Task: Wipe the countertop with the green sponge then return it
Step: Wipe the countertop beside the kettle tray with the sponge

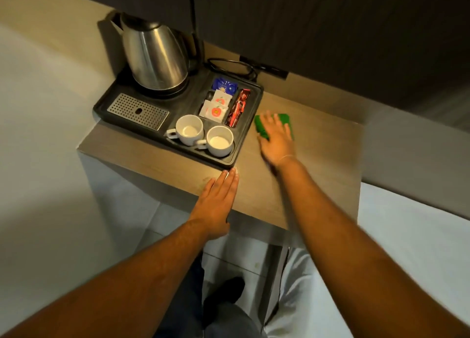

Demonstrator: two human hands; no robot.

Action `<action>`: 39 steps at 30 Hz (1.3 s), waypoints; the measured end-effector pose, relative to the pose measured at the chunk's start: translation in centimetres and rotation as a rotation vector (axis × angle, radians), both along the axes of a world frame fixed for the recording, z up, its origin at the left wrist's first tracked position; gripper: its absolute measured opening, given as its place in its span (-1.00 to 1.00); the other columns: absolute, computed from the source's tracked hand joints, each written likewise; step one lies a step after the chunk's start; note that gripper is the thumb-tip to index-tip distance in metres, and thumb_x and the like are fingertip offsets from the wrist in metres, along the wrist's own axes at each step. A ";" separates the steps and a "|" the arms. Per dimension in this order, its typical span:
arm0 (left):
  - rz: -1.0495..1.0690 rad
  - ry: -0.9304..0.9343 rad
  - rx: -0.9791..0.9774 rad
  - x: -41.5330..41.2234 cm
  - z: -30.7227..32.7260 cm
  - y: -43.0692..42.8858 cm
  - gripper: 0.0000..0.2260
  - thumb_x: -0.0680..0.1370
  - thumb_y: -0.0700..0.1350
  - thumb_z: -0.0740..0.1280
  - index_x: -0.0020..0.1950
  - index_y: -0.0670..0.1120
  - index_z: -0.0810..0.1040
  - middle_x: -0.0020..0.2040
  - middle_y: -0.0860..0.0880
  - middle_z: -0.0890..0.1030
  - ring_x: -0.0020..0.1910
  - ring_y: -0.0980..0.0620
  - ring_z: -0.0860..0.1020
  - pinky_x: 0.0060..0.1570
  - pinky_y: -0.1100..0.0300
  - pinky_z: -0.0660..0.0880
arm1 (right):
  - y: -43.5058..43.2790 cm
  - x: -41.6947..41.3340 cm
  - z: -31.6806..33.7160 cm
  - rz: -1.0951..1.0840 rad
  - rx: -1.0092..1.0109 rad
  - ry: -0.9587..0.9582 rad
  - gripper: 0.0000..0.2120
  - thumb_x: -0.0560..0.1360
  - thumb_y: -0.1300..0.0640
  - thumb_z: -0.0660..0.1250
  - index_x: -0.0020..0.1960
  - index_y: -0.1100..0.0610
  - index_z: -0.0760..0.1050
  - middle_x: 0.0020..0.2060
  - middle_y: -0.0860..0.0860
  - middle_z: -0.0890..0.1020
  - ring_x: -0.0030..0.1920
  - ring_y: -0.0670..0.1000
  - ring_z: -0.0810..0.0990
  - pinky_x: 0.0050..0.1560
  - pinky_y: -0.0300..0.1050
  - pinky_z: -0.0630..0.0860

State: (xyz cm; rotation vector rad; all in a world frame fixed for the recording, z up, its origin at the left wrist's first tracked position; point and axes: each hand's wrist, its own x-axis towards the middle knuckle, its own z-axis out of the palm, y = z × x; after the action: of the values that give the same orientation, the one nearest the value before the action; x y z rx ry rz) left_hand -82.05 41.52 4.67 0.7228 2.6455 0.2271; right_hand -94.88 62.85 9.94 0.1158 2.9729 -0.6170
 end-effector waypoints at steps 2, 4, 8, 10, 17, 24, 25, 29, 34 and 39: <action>-0.001 -0.001 0.010 0.0 0.0 0.0 0.11 0.57 -0.05 0.46 0.73 -0.11 -0.40 0.76 -0.12 -0.39 0.74 -0.13 -0.37 0.75 -0.16 -0.21 | -1.6 3.9 -1.1 0.095 0.022 0.017 -0.31 0.71 0.11 0.25 0.76 -0.06 0.05 0.75 -0.04 0.08 0.76 0.06 -0.02 0.75 0.18 -0.08; -0.003 -0.011 0.015 0.0 0.2 0.0 0.11 0.56 -0.06 0.46 0.73 -0.12 -0.39 0.77 -0.12 -0.38 0.75 -0.13 -0.36 0.75 -0.16 -0.20 | 0.5 8.2 -1.6 0.117 0.037 0.015 -0.29 0.70 0.13 0.25 0.76 -0.09 0.05 0.75 -0.07 0.08 0.76 0.04 -0.01 0.74 0.15 -0.08; 0.001 -0.028 0.026 -0.2 0.2 0.0 0.15 0.54 -0.09 0.48 0.72 -0.11 -0.42 0.76 -0.12 -0.40 0.74 -0.13 -0.38 0.75 -0.17 -0.21 | 9.4 12.1 -1.1 -0.136 0.054 0.015 -0.34 0.70 0.19 0.23 0.76 0.00 0.11 0.75 0.01 0.14 0.75 0.11 0.06 0.74 0.25 0.02; 0.003 -0.013 0.025 -0.1 0.1 0.1 0.16 0.53 -0.08 0.49 0.73 -0.11 -0.42 0.76 -0.12 -0.40 0.74 -0.13 -0.38 0.75 -0.16 -0.22 | 13.3 10.1 -0.4 -0.341 0.085 -0.022 -0.37 0.75 0.14 0.18 0.77 0.07 0.06 0.76 0.07 0.09 0.76 0.14 0.02 0.74 0.24 -0.02; 0.026 0.046 0.041 0.4 -0.9 0.1 0.16 0.52 -0.08 0.52 0.74 -0.11 -0.37 0.78 -0.11 -0.35 0.76 -0.11 -0.32 0.76 -0.15 -0.16 | 3.2 8.2 -1.0 -0.106 0.020 0.015 -0.30 0.69 0.15 0.21 0.76 -0.04 0.04 0.76 -0.02 0.05 0.76 0.08 -0.03 0.75 0.21 -0.06; 0.087 0.127 0.049 0.7 -2.0 0.5 0.14 0.53 0.00 0.51 0.76 -0.12 -0.32 0.80 -0.11 -0.25 0.78 -0.11 -0.22 0.76 -0.14 -0.05 | 3.2 24.3 -4.4 -0.023 0.045 0.031 -0.13 0.56 0.22 0.24 0.76 -0.16 -0.02 0.75 -0.18 0.03 0.76 -0.03 -0.02 0.72 0.18 0.03; 0.088 0.127 0.043 0.7 -2.1 0.5 0.14 0.53 0.01 0.52 0.76 -0.12 -0.31 0.81 -0.11 -0.24 0.78 -0.11 -0.21 0.76 -0.14 -0.05 | 5.6 24.8 -4.0 -0.138 0.042 0.010 -0.18 0.59 0.23 0.23 0.76 -0.13 0.01 0.75 -0.16 0.06 0.75 0.00 0.01 0.72 0.24 0.10; 0.094 0.125 0.027 0.8 -2.0 0.6 0.14 0.53 0.02 0.53 0.76 -0.13 -0.30 0.81 -0.12 -0.21 0.79 -0.12 -0.19 0.76 -0.14 -0.06 | 11.6 20.8 -2.1 -0.507 0.080 -0.017 -0.35 0.73 0.12 0.19 0.77 0.01 0.05 0.76 0.03 0.10 0.76 0.13 0.02 0.73 0.29 0.04; 0.095 0.111 0.049 0.8 -1.7 0.5 0.11 0.51 0.00 0.47 0.76 -0.11 -0.29 0.81 -0.11 -0.20 0.79 -0.11 -0.19 0.76 -0.14 -0.07 | 6.9 11.1 -1.4 -0.406 0.047 0.010 -0.33 0.70 0.17 0.20 0.76 0.02 0.08 0.76 0.04 0.10 0.75 0.14 0.04 0.73 0.22 0.02; 0.059 0.074 0.072 0.6 -1.5 0.0 0.08 0.53 0.01 0.43 0.76 -0.10 -0.32 0.80 -0.10 -0.27 0.77 -0.07 -0.27 0.75 -0.09 -0.19 | -4.7 16.0 -2.5 -0.042 -0.050 0.038 -0.18 0.61 0.22 0.30 0.76 -0.08 0.02 0.76 -0.07 0.05 0.75 0.05 -0.01 0.74 0.14 -0.06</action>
State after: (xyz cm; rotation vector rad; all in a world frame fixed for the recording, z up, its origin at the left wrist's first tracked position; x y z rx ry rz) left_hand -81.43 41.47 3.13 0.6891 2.7434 0.3195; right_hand -78.89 58.16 7.41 0.1648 2.9962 -0.7058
